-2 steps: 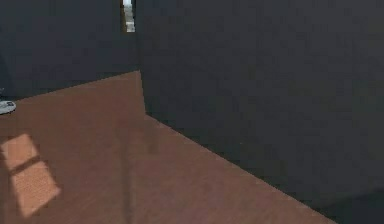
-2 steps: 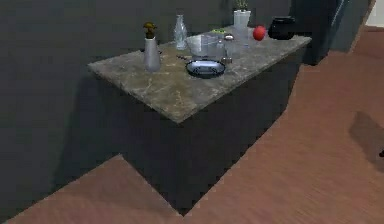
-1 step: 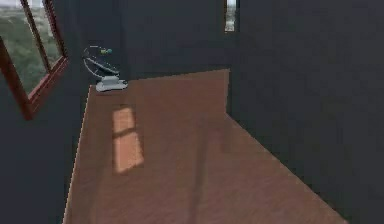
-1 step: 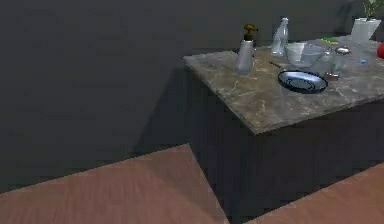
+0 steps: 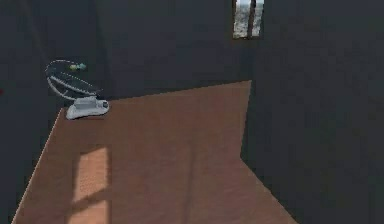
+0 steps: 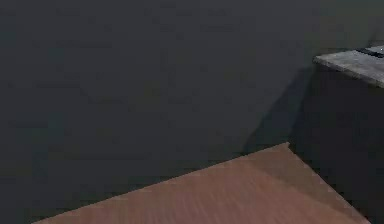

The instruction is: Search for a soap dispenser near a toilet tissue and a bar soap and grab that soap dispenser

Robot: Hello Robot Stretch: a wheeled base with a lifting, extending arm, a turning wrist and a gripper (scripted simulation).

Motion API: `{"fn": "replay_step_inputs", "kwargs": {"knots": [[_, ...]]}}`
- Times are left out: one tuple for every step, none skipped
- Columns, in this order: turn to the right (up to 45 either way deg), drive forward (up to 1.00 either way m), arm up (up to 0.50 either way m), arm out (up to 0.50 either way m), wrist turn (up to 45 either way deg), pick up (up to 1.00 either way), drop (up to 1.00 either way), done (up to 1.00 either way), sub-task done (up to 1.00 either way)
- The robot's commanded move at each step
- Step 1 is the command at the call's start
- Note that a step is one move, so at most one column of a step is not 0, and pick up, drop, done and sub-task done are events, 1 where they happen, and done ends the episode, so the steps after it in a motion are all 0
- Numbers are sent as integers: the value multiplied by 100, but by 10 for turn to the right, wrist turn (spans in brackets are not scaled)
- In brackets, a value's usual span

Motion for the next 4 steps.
{"fn": "replay_step_inputs", "kwargs": {"knots": [[0, 100, 0, 0, 0, 0, 0, 0, 0], [-60, 0, 0, 0, 0, 0, 0, 0, 0], [0, 65, 0, 0, 0, 0, 0, 0, 0], [270, 0, 0, 0, 0, 0, 0, 0, 0]]}}
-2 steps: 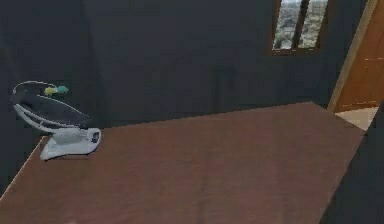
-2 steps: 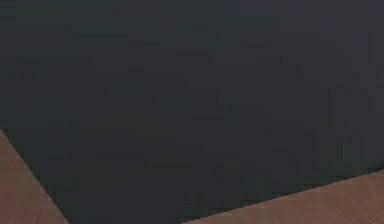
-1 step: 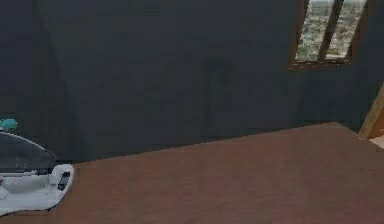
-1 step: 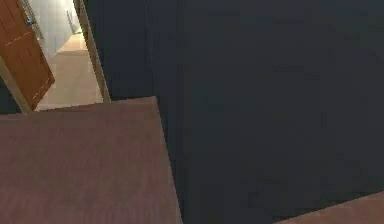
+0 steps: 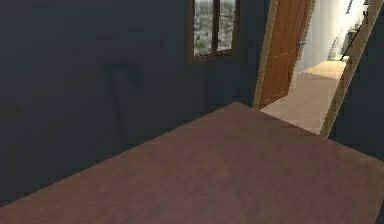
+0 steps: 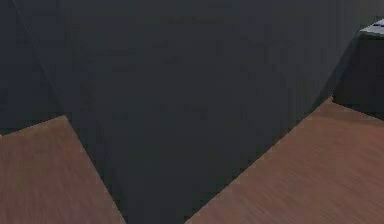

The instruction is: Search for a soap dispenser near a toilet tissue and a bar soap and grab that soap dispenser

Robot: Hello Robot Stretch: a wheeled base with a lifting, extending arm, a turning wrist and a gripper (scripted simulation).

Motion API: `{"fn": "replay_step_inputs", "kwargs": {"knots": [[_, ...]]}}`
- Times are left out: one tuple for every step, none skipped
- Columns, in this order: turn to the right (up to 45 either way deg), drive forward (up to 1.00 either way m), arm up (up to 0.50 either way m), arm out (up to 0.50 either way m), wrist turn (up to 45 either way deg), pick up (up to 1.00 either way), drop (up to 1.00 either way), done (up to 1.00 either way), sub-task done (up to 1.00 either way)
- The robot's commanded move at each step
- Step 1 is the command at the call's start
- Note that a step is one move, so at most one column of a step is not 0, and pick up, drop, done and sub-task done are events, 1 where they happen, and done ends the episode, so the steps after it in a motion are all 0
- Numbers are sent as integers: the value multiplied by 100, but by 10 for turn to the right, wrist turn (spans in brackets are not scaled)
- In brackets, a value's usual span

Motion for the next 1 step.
{"fn": "replay_step_inputs", "kwargs": {"knots": [[0, 50, 0, 0, 0, 0, 0, 0, 0]]}}
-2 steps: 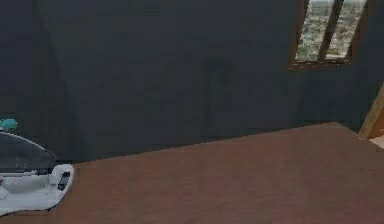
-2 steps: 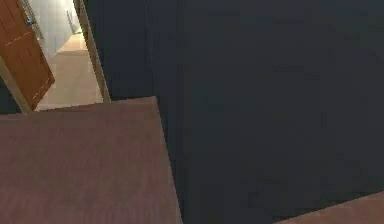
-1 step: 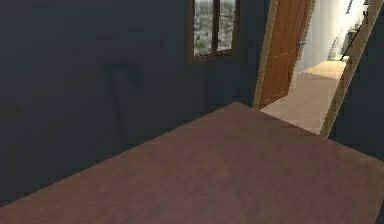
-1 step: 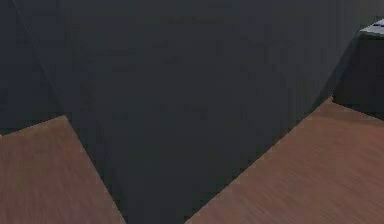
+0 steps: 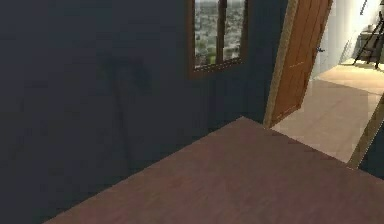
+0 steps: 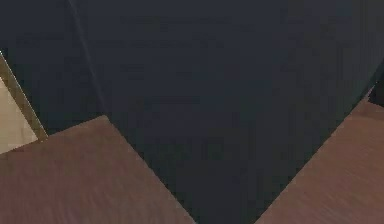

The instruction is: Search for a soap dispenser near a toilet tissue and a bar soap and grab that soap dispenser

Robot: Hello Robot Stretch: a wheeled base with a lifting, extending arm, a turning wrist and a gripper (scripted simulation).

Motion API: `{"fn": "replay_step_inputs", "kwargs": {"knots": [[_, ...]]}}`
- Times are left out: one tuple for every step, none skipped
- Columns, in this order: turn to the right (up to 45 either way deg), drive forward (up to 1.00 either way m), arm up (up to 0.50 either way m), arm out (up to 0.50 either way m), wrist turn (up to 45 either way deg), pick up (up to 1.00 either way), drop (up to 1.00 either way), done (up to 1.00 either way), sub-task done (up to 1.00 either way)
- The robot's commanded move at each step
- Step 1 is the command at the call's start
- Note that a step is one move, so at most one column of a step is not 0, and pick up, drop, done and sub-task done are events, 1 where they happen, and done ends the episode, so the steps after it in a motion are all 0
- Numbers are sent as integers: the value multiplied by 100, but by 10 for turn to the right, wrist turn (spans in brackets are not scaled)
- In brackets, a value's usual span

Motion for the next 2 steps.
{"fn": "replay_step_inputs", "kwargs": {"knots": [[300, 0, 0, 0, 0, 0, 0, 0, 0], [0, 100, 0, 0, 0, 0, 0, 0, 0]]}}
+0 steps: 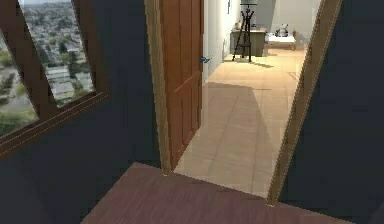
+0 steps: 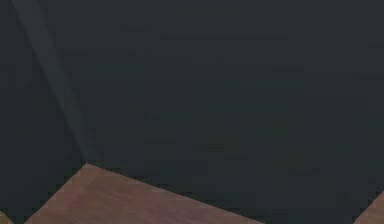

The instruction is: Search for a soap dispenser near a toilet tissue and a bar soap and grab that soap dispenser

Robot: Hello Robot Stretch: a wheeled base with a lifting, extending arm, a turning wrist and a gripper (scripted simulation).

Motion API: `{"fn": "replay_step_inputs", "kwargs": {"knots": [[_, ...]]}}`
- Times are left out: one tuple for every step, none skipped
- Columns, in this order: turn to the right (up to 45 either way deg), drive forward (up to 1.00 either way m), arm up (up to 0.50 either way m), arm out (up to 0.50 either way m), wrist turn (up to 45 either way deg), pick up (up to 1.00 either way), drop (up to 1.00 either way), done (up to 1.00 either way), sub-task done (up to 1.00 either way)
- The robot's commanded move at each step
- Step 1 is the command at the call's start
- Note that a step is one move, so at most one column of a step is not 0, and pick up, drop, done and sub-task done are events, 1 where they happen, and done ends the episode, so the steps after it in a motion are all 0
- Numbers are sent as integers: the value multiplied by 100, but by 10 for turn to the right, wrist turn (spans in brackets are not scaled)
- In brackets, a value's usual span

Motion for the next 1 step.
{"fn": "replay_step_inputs", "kwargs": {"knots": [[30, 0, 0, 0, 0, 0, 0, 0, 0]]}}
